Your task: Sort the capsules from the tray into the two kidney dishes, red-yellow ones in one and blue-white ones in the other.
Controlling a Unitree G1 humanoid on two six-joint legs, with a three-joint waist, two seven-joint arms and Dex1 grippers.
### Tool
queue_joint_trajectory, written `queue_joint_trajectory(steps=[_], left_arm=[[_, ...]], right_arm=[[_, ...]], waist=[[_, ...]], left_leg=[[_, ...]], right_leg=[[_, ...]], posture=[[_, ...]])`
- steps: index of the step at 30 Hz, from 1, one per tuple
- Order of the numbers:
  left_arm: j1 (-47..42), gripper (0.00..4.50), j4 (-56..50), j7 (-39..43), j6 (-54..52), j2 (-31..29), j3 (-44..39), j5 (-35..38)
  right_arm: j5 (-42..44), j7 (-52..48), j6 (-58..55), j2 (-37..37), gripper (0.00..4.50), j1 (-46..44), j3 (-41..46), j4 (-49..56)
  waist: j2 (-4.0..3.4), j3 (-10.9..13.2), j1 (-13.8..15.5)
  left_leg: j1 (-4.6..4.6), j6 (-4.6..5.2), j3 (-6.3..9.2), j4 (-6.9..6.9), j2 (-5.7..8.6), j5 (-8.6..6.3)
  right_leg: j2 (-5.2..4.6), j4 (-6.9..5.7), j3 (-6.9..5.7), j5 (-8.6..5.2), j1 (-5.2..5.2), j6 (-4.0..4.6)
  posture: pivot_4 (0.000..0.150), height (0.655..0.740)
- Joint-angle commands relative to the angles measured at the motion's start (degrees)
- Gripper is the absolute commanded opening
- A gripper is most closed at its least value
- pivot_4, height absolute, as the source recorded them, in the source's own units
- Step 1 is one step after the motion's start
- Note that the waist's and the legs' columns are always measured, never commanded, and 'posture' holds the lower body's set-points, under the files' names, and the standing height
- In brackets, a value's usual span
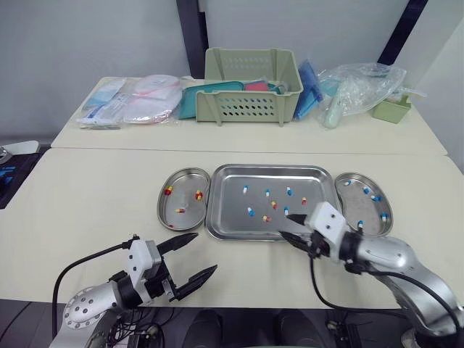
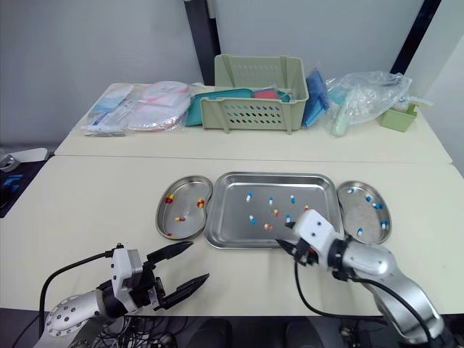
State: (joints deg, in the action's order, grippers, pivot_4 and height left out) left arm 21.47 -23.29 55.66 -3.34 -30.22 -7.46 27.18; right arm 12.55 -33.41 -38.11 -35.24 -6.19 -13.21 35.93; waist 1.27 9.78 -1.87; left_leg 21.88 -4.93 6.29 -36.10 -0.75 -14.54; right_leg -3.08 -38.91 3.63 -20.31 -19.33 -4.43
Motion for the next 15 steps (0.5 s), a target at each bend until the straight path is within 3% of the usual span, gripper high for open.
queue_joint_trajectory(steps=[1, 6, 15], left_arm=[[-0.3, 4.5, -2.3, -0.4, 0.1, -0.7, 0.3, 0.3], [-0.5, 4.5, -2.9, -1.0, -0.3, -0.9, 1.0, 0.2], [-0.3, 4.5, -4.4, -2.5, -0.9, -0.9, 1.9, 0.0]], right_arm=[[-2.5, 5.0, -8.1, 4.3, 2.23, -6.6, -3.9, -0.3], [-3.5, 9.2, -18.7, 11.6, 2.23, -15.0, -7.6, -3.7], [-5.2, 11.3, -22.4, 17.3, 2.23, -21.1, -11.9, -12.1]], waist=[[0.0, 0.0, 0.0], [-0.01, 0.0, 0.0], [-0.04, 0.0, -0.1]], left_leg=[[0.0, 0.0, 0.0, 0.0, 0.0, 0.0], [0.01, 0.0, 0.02, 0.01, 0.0, 0.0], [0.06, 0.0, -0.01, 0.01, 0.0, 0.0]], right_leg=[[0.0, 0.0, 0.0, 0.0, 0.0, 0.0], [0.0, -0.03, 0.0, 0.0, -0.05, 0.01], [0.0, -0.06, 0.03, 0.0, -0.19, 0.01]], posture=[[0.15, 0.74], [0.15, 0.74], [0.15, 0.74]])
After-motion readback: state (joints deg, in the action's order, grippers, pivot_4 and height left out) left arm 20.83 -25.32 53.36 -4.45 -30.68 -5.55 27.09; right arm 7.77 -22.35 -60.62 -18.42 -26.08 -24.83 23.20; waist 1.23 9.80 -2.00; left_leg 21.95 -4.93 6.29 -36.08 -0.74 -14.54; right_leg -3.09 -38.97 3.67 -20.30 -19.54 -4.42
